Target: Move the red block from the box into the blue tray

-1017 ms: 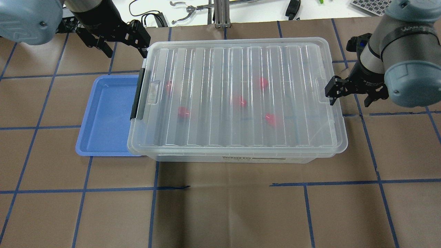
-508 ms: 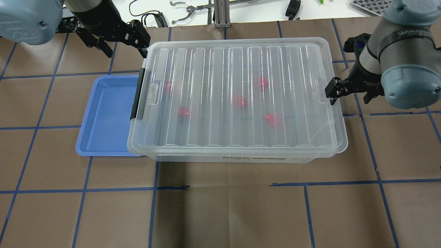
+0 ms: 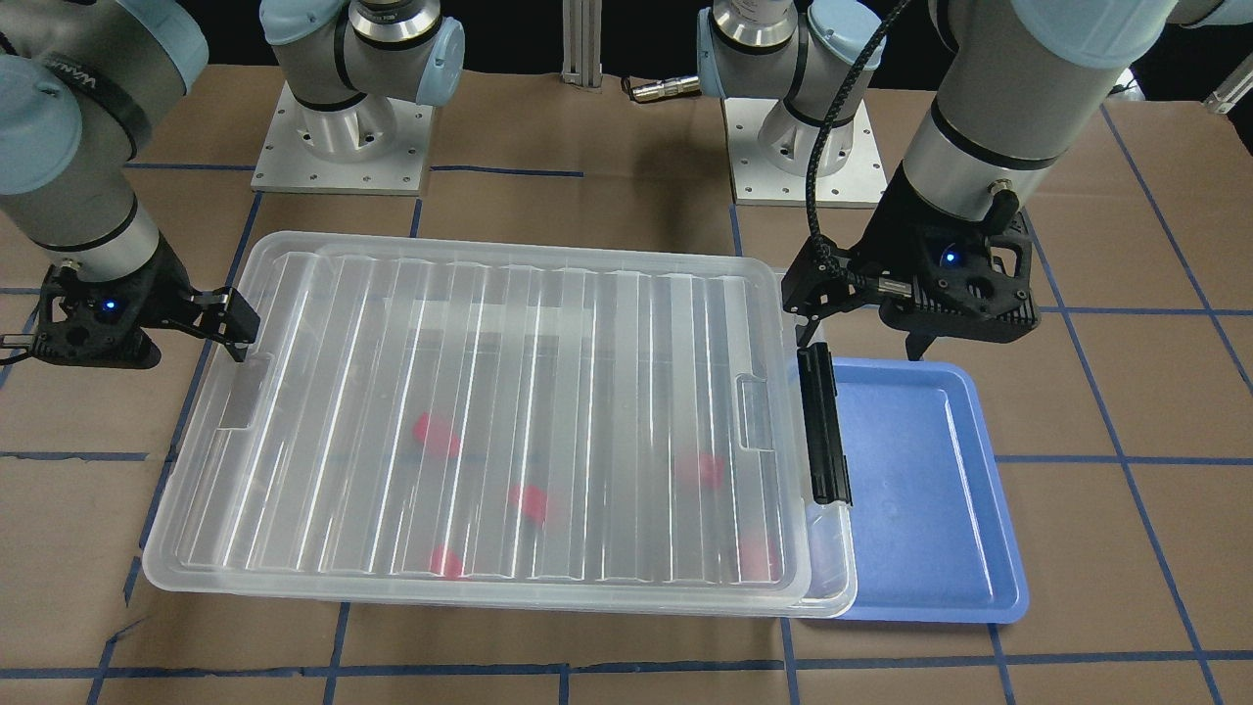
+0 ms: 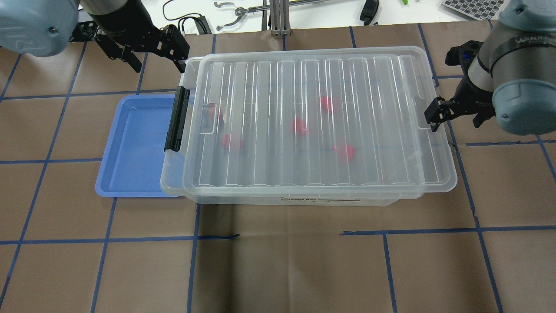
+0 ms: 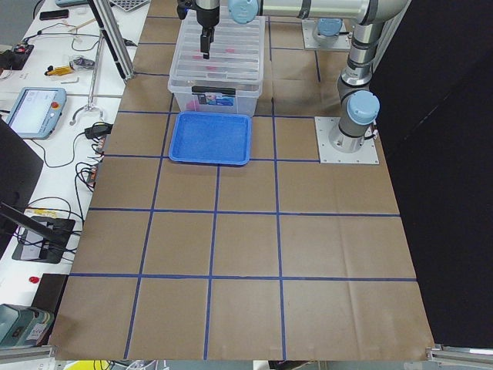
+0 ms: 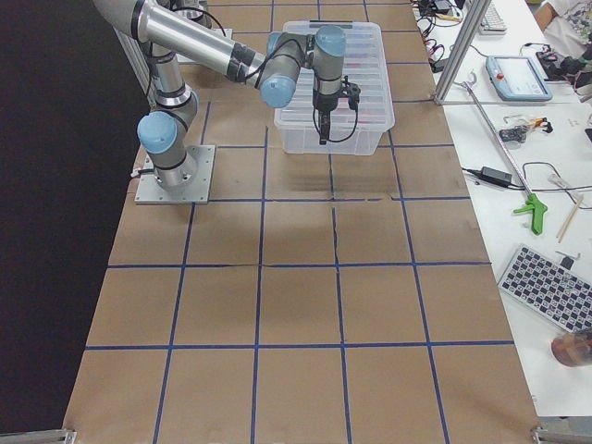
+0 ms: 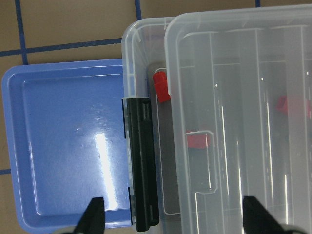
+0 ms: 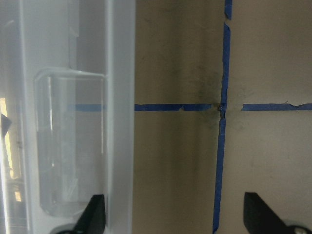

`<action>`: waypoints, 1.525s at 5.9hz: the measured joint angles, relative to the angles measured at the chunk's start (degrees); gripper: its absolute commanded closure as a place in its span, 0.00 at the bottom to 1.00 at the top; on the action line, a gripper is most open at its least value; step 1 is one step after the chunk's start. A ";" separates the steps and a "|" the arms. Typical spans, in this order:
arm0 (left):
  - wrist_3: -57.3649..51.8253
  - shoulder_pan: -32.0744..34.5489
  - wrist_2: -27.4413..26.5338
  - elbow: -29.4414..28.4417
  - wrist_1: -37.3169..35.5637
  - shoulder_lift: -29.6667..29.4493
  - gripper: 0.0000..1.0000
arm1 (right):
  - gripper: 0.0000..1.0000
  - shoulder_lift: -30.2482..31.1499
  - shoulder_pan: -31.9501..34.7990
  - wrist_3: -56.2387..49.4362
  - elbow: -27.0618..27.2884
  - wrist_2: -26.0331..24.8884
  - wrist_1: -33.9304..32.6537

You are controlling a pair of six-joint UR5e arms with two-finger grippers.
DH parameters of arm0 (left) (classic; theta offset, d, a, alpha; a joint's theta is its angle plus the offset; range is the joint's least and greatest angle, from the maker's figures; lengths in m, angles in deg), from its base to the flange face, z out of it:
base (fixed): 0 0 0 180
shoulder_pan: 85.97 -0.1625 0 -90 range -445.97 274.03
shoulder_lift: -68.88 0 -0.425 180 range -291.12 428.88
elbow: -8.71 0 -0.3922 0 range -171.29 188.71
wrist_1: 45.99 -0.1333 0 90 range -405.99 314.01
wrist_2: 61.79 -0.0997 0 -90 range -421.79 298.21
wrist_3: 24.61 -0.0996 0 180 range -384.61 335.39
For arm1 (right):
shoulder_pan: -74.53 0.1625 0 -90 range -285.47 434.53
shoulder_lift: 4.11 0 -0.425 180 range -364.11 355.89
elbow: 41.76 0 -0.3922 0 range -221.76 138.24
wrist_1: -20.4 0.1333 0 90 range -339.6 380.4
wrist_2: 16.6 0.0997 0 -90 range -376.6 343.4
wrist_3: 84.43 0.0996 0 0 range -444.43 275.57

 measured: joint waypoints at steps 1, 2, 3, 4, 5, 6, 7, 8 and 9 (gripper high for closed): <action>-0.01 0.00 -0.03 0.00 0.00 0.01 0.02 | 0.00 -0.04 -1.86 -1.26 0.00 -0.04 -0.01; -0.14 0.02 -0.04 0.00 0.00 -0.05 0.02 | 0.00 -0.06 -3.38 -2.46 0.00 -0.26 -0.02; -0.47 0.06 -0.02 0.06 0.00 -0.13 0.02 | 0.00 -0.06 -4.10 -3.50 0.03 -1.01 -0.02; -2.44 0.07 0.02 0.19 0.02 -0.21 0.02 | 0.00 -0.07 -4.70 -3.96 0.04 -1.76 -0.02; -7.58 0.16 0.04 0.67 0.09 -0.25 0.02 | 0.00 -0.07 -5.49 -4.25 0.02 -2.02 -0.02; -15.07 0.25 -0.01 1.93 0.09 -0.20 0.02 | 0.00 -0.10 -6.36 -4.37 0.01 -2.09 -0.02; -23.53 0.37 -0.04 3.46 0.01 -0.15 0.02 | 0.00 -0.13 -7.46 -4.51 0.00 -2.06 -0.02; -33.27 0.47 -0.02 4.76 -0.03 -0.24 0.02 | 0.00 -0.15 -8.56 -5.21 0.00 -2.02 -0.05; -44.20 0.50 -0.03 6.09 -0.14 -0.42 0.02 | 0.00 -0.15 -9.47 -6.01 0.00 -2.02 -0.09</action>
